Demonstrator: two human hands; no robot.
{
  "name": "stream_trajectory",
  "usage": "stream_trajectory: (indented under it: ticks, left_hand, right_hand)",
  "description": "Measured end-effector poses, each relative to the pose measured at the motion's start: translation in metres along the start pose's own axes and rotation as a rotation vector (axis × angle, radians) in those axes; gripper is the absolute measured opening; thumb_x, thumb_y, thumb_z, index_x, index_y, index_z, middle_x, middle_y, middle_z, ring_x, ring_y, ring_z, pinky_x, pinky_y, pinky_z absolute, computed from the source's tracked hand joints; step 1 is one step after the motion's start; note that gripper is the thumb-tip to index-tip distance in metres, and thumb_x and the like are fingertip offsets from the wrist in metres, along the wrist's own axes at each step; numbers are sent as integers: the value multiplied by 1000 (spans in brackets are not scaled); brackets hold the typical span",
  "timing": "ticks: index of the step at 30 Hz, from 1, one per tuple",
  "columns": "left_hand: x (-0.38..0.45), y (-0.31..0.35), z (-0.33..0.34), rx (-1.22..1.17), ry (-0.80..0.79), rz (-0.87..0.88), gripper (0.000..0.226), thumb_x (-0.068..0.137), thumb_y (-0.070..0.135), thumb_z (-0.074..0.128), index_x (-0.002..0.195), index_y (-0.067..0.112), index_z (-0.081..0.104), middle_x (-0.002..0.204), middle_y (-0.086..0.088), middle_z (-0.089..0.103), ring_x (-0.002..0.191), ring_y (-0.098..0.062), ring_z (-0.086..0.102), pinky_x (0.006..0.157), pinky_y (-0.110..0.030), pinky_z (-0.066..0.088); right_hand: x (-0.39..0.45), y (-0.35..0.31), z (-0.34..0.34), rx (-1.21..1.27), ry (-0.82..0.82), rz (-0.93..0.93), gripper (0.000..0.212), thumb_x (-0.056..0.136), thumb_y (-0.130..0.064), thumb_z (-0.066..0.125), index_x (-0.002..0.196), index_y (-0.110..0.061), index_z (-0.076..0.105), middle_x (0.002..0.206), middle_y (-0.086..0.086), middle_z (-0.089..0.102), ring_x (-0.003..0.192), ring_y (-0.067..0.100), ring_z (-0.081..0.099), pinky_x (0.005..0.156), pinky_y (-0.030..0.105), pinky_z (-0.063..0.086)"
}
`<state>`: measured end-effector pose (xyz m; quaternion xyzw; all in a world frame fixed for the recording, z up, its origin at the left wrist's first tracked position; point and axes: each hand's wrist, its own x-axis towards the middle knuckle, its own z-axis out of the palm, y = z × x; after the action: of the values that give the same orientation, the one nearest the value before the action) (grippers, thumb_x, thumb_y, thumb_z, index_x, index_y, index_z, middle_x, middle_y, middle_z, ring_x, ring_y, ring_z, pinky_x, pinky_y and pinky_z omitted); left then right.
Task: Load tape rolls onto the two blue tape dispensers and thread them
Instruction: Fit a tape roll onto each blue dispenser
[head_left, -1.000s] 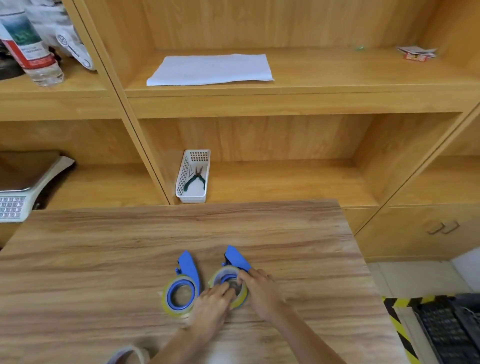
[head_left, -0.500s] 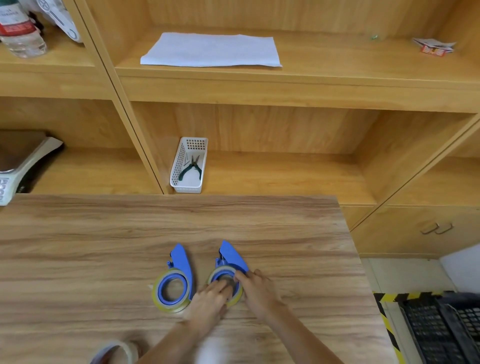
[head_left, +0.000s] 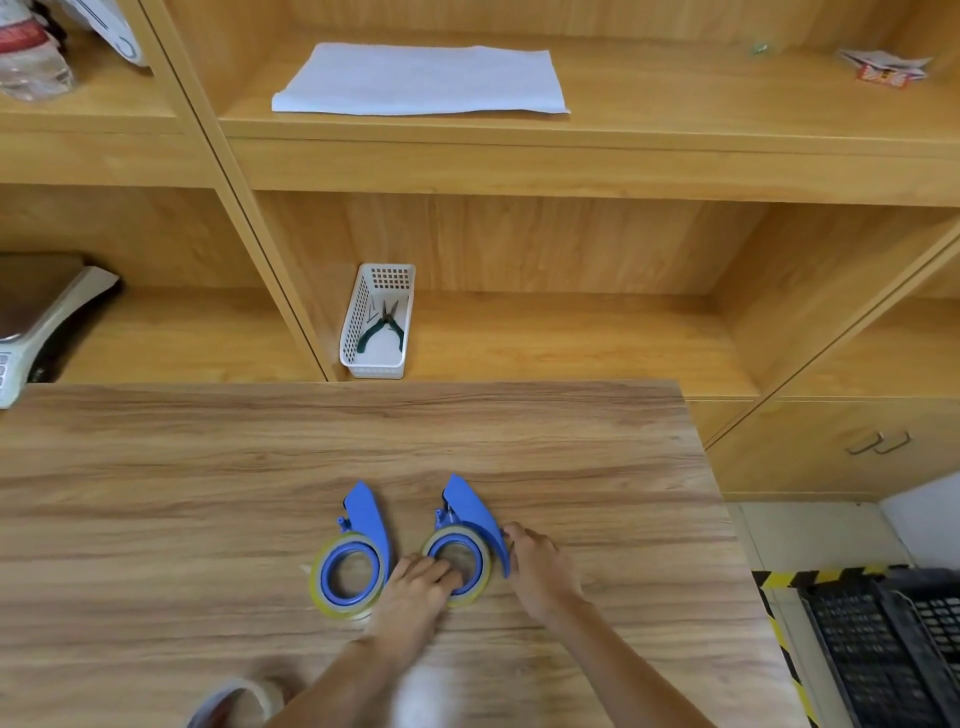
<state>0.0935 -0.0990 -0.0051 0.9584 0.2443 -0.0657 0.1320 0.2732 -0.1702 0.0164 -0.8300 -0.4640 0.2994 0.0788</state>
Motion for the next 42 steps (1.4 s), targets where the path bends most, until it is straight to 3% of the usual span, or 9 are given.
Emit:
stream_trajectory:
  ticks: [12, 16, 19, 22, 25, 28, 31, 35, 42]
  left_hand:
    - [-1, -2, -2, 63, -34, 39, 56, 23, 7, 86, 70, 31, 68, 69, 15, 64, 68, -10, 66, 81, -27, 31]
    - [3, -1, -2, 59, -11, 28, 56, 25, 19, 91, 77, 32, 74, 75, 14, 69, 74, -8, 69, 85, -28, 33]
    - [-3, -8, -6, -36, 111, 18, 56, 37, 29, 85, 91, 29, 71, 91, 12, 68, 92, -8, 62, 90, -26, 33]
    - [-15, -24, -19, -78, 346, -5, 32, 65, 31, 69, 96, 28, 62, 96, 10, 65, 94, -11, 57, 85, -24, 34]
    - [-29, -53, -30, -138, 481, -216, 24, 78, 36, 53, 99, 28, 60, 98, 7, 65, 92, -15, 57, 79, -27, 37]
    - [-44, -86, -34, -167, 351, -503, 35, 78, 39, 56, 110, 26, 62, 105, 3, 65, 97, -24, 62, 81, -37, 46]
    - [-53, -108, -35, -200, 138, -646, 49, 83, 40, 66, 129, 29, 55, 124, 6, 61, 122, -23, 53, 98, -39, 39]
    - [-56, -116, -29, -179, 47, -664, 47, 87, 40, 61, 133, 37, 50, 131, 12, 61, 132, -14, 44, 109, -37, 25]
    - [-54, -112, -27, -302, 62, -683, 48, 88, 30, 57, 136, 31, 48, 135, 9, 56, 132, -16, 44, 112, -36, 24]
  right_hand:
    - [-13, -10, 9, 6, 4, -2, 30, 97, -18, 44, 126, -23, 45, 120, 5, 63, 106, 27, 63, 81, 35, 48]
    - [-8, -18, 5, 75, 148, -7, 33, 99, -19, 43, 130, -26, 42, 121, -3, 62, 103, 21, 63, 76, 36, 52]
    - [2, -39, 5, 86, 214, -100, 35, 99, -21, 43, 134, -25, 43, 129, -4, 56, 111, 22, 58, 81, 37, 50]
    - [12, -70, 12, 81, 188, -196, 35, 98, -20, 44, 133, -23, 48, 126, 0, 56, 114, 24, 57, 87, 39, 48]
    - [19, -99, 27, 60, 91, -254, 33, 98, -21, 44, 129, -14, 53, 125, 7, 58, 119, 27, 53, 93, 39, 44]
    - [20, -122, 41, 1, -10, -226, 36, 99, -28, 48, 129, -9, 49, 127, 12, 56, 116, 33, 56, 88, 41, 47]
    - [20, -139, 52, -62, -101, -177, 52, 98, -35, 52, 140, -8, 37, 135, 13, 49, 119, 35, 55, 88, 44, 49]
    - [25, -151, 61, -116, -146, -110, 60, 97, -33, 57, 144, -10, 27, 137, 14, 51, 121, 36, 56, 90, 44, 49]
    - [33, -159, 72, -44, -187, 41, 65, 97, -23, 52, 149, -13, 15, 129, 16, 58, 118, 36, 57, 90, 43, 49]
